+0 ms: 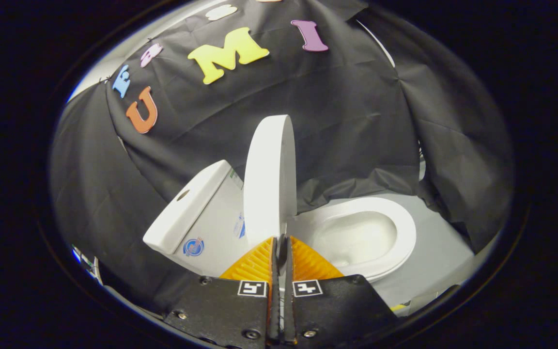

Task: Open the toilet lid.

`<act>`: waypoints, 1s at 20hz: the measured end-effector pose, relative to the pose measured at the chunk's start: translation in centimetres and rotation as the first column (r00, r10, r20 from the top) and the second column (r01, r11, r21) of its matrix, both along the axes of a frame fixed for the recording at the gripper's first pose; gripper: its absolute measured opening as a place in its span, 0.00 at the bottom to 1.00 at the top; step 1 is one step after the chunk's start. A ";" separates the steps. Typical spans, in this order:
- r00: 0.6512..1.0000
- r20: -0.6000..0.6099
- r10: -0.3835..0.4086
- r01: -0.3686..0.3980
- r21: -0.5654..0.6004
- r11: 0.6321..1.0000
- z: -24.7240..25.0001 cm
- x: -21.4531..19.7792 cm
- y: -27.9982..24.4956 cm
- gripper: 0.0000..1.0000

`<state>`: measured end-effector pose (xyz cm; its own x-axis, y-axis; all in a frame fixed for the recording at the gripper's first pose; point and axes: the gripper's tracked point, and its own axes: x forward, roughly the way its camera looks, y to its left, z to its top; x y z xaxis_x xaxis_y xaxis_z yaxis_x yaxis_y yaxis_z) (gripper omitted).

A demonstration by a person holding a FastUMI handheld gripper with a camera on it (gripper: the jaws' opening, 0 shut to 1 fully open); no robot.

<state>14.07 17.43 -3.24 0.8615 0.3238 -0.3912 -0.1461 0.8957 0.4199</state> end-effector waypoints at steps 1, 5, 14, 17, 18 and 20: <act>1.000 0.003 0.004 -0.004 -0.011 1.000 0.1 -0.1 0.3 0.07; 1.000 0.020 0.007 -0.007 -0.046 0.999 0.5 0.0 1.3 0.07; 0.999 0.027 0.020 -0.017 -0.093 0.996 1.3 -0.3 3.3 0.07; 0.999 0.031 0.027 -0.023 -0.112 0.993 1.6 -0.4 4.3 0.07; 0.999 0.036 0.030 -0.026 -0.122 0.992 1.6 -0.4 4.6 0.07; 0.999 0.042 0.032 -0.025 -0.141 0.990 1.8 -0.5 5.2 0.07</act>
